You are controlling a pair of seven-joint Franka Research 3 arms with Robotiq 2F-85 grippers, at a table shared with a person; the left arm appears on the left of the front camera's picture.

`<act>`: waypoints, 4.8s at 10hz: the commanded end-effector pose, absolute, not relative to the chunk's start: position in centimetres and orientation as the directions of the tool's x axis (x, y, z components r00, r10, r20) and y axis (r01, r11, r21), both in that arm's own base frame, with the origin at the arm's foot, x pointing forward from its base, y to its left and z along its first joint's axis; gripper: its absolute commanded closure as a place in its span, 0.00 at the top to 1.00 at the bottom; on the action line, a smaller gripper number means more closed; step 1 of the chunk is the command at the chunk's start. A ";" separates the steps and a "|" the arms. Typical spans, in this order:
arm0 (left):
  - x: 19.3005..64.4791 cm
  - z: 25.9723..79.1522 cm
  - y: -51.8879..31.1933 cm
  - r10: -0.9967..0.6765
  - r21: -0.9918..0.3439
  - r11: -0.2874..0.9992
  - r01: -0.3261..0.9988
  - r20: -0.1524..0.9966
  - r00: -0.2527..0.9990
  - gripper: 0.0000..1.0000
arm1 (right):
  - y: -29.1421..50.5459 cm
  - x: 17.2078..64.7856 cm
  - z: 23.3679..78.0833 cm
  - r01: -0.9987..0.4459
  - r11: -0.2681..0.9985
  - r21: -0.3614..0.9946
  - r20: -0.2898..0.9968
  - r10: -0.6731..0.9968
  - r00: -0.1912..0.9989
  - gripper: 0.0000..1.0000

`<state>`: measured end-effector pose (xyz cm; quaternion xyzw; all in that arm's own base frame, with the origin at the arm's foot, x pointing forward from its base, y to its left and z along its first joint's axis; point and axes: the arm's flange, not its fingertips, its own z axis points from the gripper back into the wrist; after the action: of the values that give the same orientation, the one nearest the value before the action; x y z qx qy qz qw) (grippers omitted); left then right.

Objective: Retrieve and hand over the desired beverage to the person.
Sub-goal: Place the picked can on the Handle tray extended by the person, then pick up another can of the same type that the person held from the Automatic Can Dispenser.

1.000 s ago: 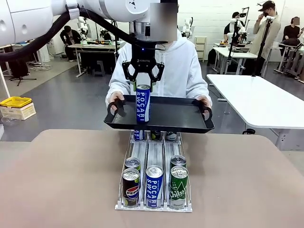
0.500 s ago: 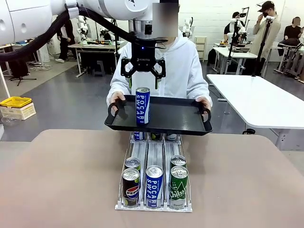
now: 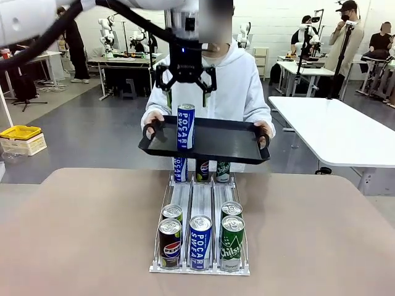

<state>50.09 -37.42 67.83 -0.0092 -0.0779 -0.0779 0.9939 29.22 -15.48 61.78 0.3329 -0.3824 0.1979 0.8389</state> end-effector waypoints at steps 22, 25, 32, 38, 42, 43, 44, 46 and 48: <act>36.4 69.2 -1.9 -0.296 -0.418 0.680 0.602 0.595 0.748 1.00 | -15.5 29.5 62.1 -0.608 0.682 0.407 0.791 0.070 0.608 1.00; 36.6 66.2 3.3 -0.264 -0.439 0.638 0.633 0.647 0.715 1.00 | -15.5 29.5 62.1 -0.608 0.682 0.407 0.791 0.070 0.608 1.00; 35.2 65.8 7.4 -0.233 -0.459 0.640 0.616 0.649 0.725 1.00 | -15.5 29.5 62.1 -0.608 0.682 0.407 0.791 0.070 0.608 1.00; 35.2 65.8 7.4 -0.233 -0.459 0.640 0.616 0.649 0.725 1.00 | -15.5 29.5 62.1 -0.608 0.682 0.407 0.791 0.070 0.608 1.00; 35.2 65.8 7.4 -0.233 -0.459 0.640 0.616 0.649 0.725 1.00 | -15.5 29.5 62.1 -0.608 0.682 0.407 0.791 0.070 0.608 1.00; 35.2 65.8 7.4 -0.233 -0.459 0.640 0.616 0.649 0.725 1.00 | -15.5 29.5 62.1 -0.608 0.682 0.407 0.791 0.070 0.608 1.00; 35.2 65.8 7.4 -0.233 -0.459 0.640 0.616 0.649 0.725 1.00 | -15.5 29.5 62.1 -0.608 0.682 0.407 0.791 0.070 0.608 1.00; 35.2 65.8 7.4 -0.233 -0.459 0.640 0.616 0.649 0.725 1.00 | -15.5 29.5 62.1 -0.608 0.682 0.407 0.791 0.070 0.608 1.00; 35.2 65.8 7.4 -0.233 -0.459 0.640 0.616 0.649 0.725 1.00 | -15.5 29.5 62.1 -0.608 0.682 0.407 0.791 0.070 0.608 1.00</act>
<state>35.02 7.38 65.64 -0.3425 -0.2682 -0.2430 0.8670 29.14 -15.54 61.83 0.3307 -0.3823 0.1995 0.8395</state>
